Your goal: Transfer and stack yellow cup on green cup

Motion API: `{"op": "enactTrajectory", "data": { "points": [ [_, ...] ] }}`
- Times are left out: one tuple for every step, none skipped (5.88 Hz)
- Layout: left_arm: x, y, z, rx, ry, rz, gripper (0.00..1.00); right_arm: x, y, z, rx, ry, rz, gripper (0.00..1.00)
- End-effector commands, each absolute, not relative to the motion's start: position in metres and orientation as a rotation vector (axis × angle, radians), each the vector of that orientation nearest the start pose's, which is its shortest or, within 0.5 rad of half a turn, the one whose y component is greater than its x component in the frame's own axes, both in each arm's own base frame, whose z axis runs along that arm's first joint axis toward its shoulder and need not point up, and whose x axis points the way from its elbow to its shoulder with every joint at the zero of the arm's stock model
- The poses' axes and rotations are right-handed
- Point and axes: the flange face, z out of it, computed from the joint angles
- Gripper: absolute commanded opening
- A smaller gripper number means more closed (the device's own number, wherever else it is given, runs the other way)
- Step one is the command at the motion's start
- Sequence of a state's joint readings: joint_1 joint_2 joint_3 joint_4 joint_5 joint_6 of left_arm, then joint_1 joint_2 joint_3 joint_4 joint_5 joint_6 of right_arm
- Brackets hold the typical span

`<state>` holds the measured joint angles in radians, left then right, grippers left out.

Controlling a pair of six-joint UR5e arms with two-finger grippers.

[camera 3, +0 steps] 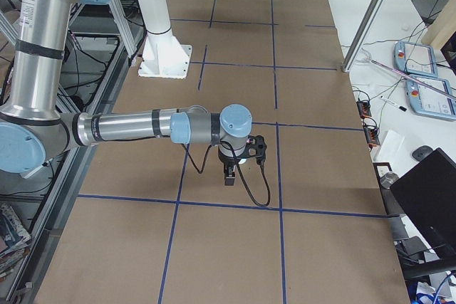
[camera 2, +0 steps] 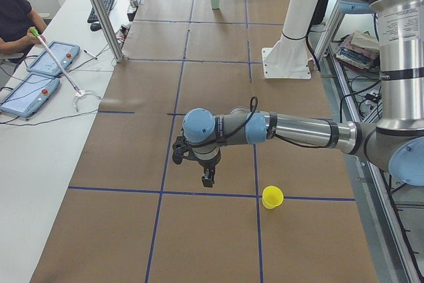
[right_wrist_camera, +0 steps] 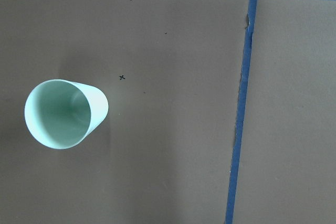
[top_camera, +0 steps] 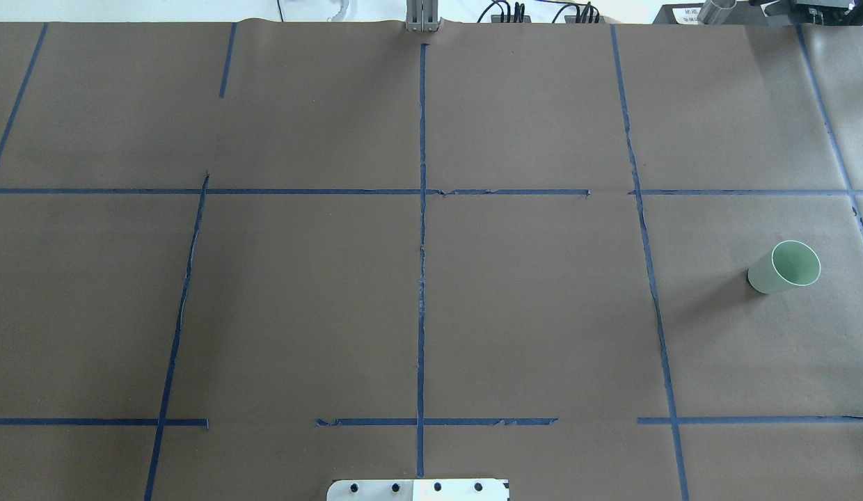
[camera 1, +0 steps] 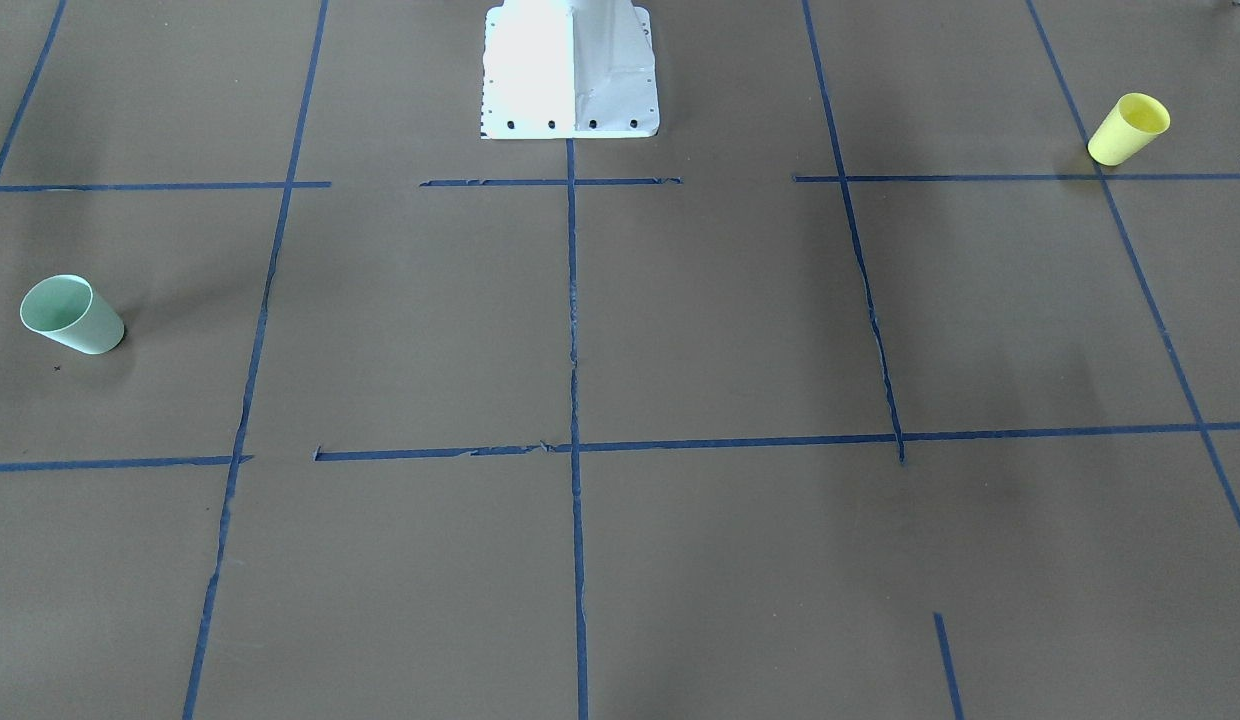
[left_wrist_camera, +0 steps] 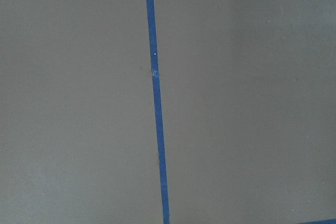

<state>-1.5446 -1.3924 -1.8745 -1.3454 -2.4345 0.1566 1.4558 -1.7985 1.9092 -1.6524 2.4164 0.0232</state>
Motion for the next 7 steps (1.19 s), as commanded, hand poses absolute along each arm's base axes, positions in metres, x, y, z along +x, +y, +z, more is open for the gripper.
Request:
{"op": "enactTrajectory", "data": {
  "points": [
    [-0.0469,-0.3991,0.6078,-0.034,0.863,0.136,1.00,0.0129,-0.3949,0.5979,-0.035,-0.854,-0.098,1.00],
    [-0.0470,-0.3984,0.6071,-0.033,0.862,0.137,1.00,0.0130,-0.3949,0.5994,-0.036,-0.853,-0.097,1.00],
    [-0.0469,-0.3991,0.6064,-0.031,0.863,0.137,1.00,0.0129,-0.3949,0.5993,-0.036,-0.854,-0.097,1.00],
    [-0.0470,-0.3984,0.6071,-0.033,0.862,0.137,1.00,0.0129,-0.3955,0.5987,-0.035,-0.854,-0.097,1.00],
    [-0.0470,-0.3984,0.6064,-0.031,0.862,0.138,1.00,0.0128,-0.3955,0.5993,-0.037,-0.856,-0.095,1.00],
    [-0.0469,-0.4036,0.6003,-0.022,0.861,0.138,1.00,0.0127,-0.3955,0.5992,-0.037,-0.857,-0.095,1.00],
    [-0.0464,-0.4025,0.6001,-0.024,0.859,0.137,1.00,0.0123,-0.3955,0.5965,-0.033,-0.864,-0.097,1.00]
  ]
}}
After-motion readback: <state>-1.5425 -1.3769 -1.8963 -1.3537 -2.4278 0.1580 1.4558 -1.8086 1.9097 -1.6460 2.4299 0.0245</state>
